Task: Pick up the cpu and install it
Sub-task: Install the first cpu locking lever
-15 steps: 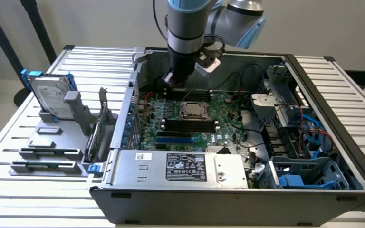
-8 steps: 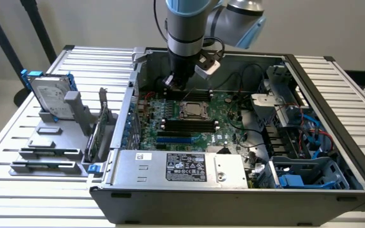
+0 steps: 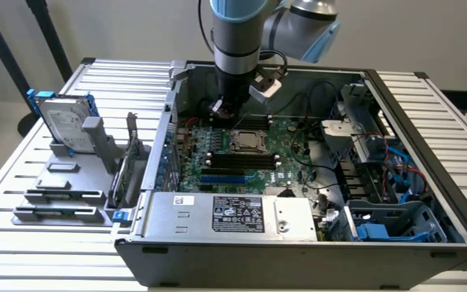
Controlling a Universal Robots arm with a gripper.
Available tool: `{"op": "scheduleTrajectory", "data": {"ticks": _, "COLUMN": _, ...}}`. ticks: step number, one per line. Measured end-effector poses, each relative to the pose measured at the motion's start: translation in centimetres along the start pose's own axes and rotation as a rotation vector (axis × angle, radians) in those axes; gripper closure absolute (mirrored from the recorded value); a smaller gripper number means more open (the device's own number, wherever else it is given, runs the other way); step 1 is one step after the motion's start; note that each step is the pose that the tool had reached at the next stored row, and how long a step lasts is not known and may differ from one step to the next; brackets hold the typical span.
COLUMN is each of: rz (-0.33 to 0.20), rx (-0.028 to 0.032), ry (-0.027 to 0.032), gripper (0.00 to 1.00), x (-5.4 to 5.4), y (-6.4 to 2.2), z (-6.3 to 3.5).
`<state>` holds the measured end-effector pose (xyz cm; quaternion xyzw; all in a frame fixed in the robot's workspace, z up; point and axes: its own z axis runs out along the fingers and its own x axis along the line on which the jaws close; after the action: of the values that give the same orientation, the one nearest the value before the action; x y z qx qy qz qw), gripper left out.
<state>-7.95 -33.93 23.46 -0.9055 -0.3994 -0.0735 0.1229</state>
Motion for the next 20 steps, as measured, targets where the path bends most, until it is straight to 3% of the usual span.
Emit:
{"op": "scheduleTrajectory", "data": {"ticks": 2, "rz": -0.001, "rx": -0.0079, "ry": 0.0033, "gripper": 0.89, "x": 0.0, "y": -0.06, "z": 0.18}}
{"op": "scheduleTrajectory", "data": {"ticks": 5, "rz": -0.002, "rx": -0.0150, "ry": 0.0085, "gripper": 0.89, "x": 0.1, "y": -0.27, "z": 0.53}}
{"op": "scheduleTrajectory", "data": {"ticks": 14, "rz": -0.006, "rx": -0.0290, "ry": 0.0192, "gripper": 0.89, "x": 0.0, "y": -0.87, "z": 1.97}}
{"op": "scheduleTrajectory", "data": {"ticks": 17, "rz": -0.007, "rx": -0.0342, "ry": 0.0188, "gripper": 0.89, "x": -0.1, "y": -0.86, "z": 2.17}}
{"op": "scheduleTrajectory", "data": {"ticks": 20, "rz": -0.005, "rx": -0.0355, "ry": 0.0180, "gripper": 0.89, "x": -0.1, "y": -0.90, "z": 2.17}}
